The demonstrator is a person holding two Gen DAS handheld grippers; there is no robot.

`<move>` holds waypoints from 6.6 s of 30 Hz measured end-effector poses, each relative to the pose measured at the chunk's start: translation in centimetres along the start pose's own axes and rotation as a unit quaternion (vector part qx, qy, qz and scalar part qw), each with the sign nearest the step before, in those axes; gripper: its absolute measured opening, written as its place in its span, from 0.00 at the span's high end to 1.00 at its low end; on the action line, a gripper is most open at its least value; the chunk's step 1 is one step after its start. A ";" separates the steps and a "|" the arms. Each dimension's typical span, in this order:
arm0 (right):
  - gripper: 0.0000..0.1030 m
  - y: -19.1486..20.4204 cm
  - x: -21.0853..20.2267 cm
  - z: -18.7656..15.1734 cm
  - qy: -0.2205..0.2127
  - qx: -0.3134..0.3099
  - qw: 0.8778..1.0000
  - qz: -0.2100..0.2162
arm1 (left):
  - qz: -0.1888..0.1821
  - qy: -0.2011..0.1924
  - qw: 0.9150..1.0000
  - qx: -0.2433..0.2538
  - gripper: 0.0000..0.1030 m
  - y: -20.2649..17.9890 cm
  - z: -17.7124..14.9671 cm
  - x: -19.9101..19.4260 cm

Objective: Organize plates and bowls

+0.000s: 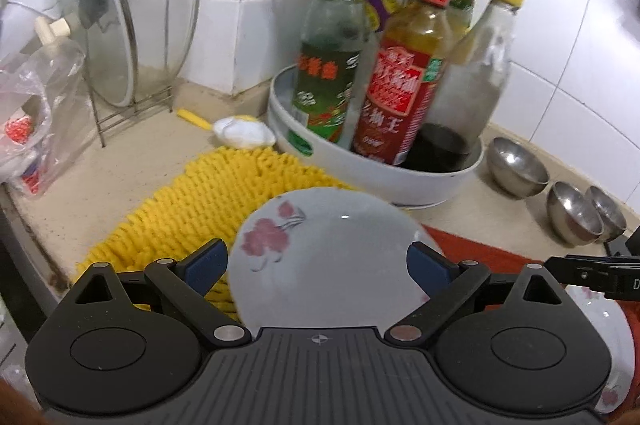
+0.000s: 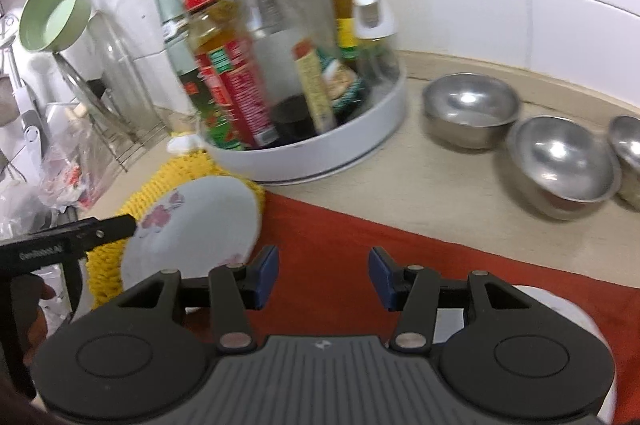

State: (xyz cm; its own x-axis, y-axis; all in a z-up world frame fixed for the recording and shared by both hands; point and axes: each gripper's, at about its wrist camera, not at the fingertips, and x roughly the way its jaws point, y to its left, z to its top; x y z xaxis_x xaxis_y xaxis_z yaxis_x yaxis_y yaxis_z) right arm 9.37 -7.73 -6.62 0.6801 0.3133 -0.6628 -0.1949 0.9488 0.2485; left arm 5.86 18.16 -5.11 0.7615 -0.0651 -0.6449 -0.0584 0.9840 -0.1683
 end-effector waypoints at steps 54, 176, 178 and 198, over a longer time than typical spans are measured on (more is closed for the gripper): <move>0.66 6.5 9.1 -0.7 0.084 0.062 0.994 0.015 | -0.031 0.127 0.988 0.080 0.10 0.2 -0.1 6.3; 0.76 3.7 3.8 -1.6 0.023 0.075 0.997 -0.024 | -0.054 0.074 0.989 0.119 0.04 -4.5 -2.8 4.0; 0.76 3.3 3.7 -1.8 0.026 0.079 0.996 -0.024 | -0.055 0.078 0.989 0.116 0.04 -4.8 -2.9 4.2; 0.76 0.6 -0.4 -1.1 -0.011 0.094 0.995 -0.043 | -0.087 0.048 0.986 0.134 0.03 -8.8 -1.5 3.1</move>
State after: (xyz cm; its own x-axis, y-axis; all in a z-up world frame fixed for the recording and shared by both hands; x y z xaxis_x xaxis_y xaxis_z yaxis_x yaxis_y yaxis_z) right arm 8.19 -7.22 -6.99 0.7042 0.2279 -0.6725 -0.0001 0.9471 0.3209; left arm 7.73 9.02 -6.73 0.6796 -0.2397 -0.6933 0.2510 0.9640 -0.0873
